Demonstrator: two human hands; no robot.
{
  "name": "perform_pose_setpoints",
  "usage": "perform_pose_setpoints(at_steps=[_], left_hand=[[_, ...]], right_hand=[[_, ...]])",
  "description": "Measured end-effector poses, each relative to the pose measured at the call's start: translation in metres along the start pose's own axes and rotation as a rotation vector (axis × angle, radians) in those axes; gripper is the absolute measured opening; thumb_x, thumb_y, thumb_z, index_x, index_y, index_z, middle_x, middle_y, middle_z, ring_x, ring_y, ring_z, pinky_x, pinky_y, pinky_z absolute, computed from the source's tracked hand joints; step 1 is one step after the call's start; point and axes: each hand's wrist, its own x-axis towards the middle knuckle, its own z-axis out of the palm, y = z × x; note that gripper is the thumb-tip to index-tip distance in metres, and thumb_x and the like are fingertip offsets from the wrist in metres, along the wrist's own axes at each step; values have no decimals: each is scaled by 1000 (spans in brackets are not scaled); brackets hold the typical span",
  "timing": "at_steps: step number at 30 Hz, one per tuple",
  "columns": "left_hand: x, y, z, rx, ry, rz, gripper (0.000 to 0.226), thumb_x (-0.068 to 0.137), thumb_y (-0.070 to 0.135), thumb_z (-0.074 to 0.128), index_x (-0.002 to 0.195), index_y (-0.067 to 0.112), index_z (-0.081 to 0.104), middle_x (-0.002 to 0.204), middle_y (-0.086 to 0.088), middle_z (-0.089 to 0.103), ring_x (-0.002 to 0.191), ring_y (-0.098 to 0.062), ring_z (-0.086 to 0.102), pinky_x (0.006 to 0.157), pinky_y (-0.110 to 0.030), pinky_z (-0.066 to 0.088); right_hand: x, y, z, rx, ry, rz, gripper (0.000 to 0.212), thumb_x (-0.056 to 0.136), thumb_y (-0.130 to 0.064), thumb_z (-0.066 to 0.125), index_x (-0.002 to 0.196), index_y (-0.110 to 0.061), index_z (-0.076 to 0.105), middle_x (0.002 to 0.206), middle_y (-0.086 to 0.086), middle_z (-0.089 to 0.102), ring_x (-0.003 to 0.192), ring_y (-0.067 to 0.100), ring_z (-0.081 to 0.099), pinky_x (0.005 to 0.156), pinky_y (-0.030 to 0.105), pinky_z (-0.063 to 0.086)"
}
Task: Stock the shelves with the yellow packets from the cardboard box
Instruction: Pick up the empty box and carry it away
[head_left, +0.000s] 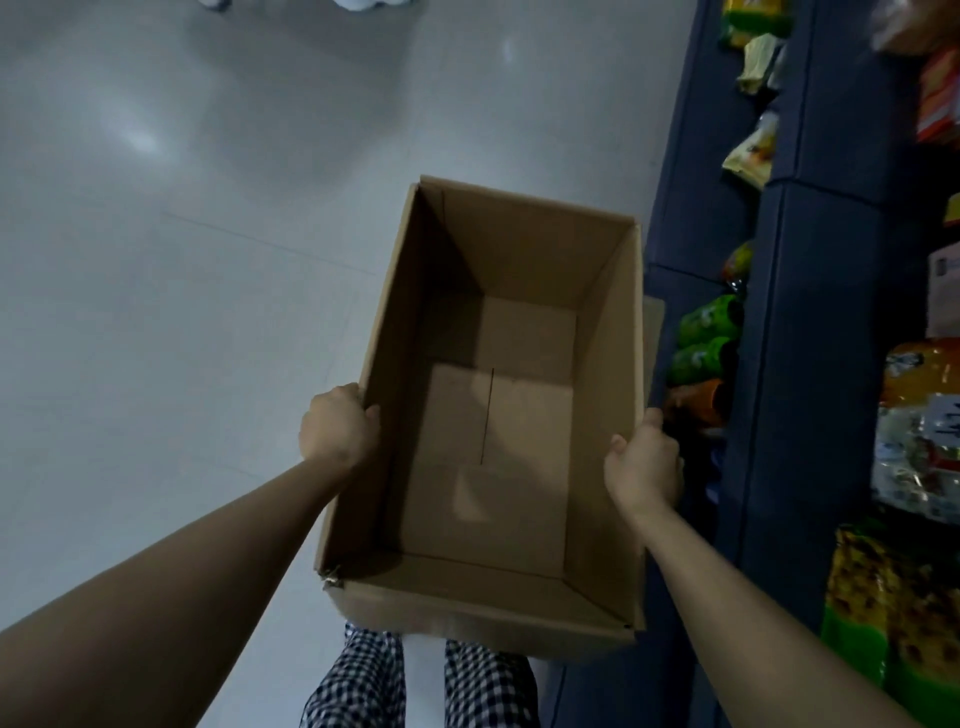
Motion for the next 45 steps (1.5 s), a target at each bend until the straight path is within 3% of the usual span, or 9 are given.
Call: perform_pose_setpoints(at_steps=[8, 14, 18, 21, 24, 45], left_hand=[[-10, -121, -90, -52, 111, -114, 25, 91, 25, 58, 99, 2, 63, 96, -20, 65, 92, -38, 62, 73, -38, 50], [-9, -223, -162, -155, 193, -218, 22, 88, 25, 61, 90, 3, 64, 92, -19, 65, 89, -37, 62, 70, -35, 48], [-10, -284, -202, -212, 246, -298, 21, 87, 24, 62, 86, 3, 62, 91, -19, 64, 87, -37, 62, 71, -37, 52], [-11, -325, -228, -245, 283, -361, 22, 87, 24, 61, 89, 2, 63, 93, -20, 65, 90, -38, 62, 74, -39, 53], [-11, -361, -251, -254, 314, -417, 23, 89, 24, 60, 92, 1, 63, 96, -20, 65, 93, -38, 62, 74, -38, 51], [107, -475, -411, -354, 422, -793, 27, 91, 26, 59, 100, 1, 64, 86, -11, 57, 88, -30, 62, 66, -31, 44]], right_hand=[[-81, -112, 11, -70, -41, -241, 26, 94, -6, 47, 119, -3, 42, 95, 17, 60, 83, 29, 58, 68, 38, 52], [-151, -215, 24, -139, -70, -378, 27, 95, -9, 48, 120, 0, 42, 108, 21, 61, 102, 38, 59, 77, 38, 47], [-193, -276, 39, -176, -84, -498, 28, 96, -11, 45, 122, 0, 40, 106, 19, 60, 97, 35, 59, 67, 31, 40], [-217, -321, 50, -206, -61, -585, 25, 95, -13, 46, 116, 0, 41, 110, 21, 59, 100, 39, 58, 77, 41, 48], [-239, -366, 59, -243, -59, -664, 26, 96, -14, 46, 118, 0, 41, 112, 21, 59, 102, 38, 58, 77, 38, 47], [-267, -701, 121, -364, -190, -1069, 31, 93, -9, 47, 123, -2, 43, 111, 18, 60, 95, 34, 61, 70, 34, 47]])
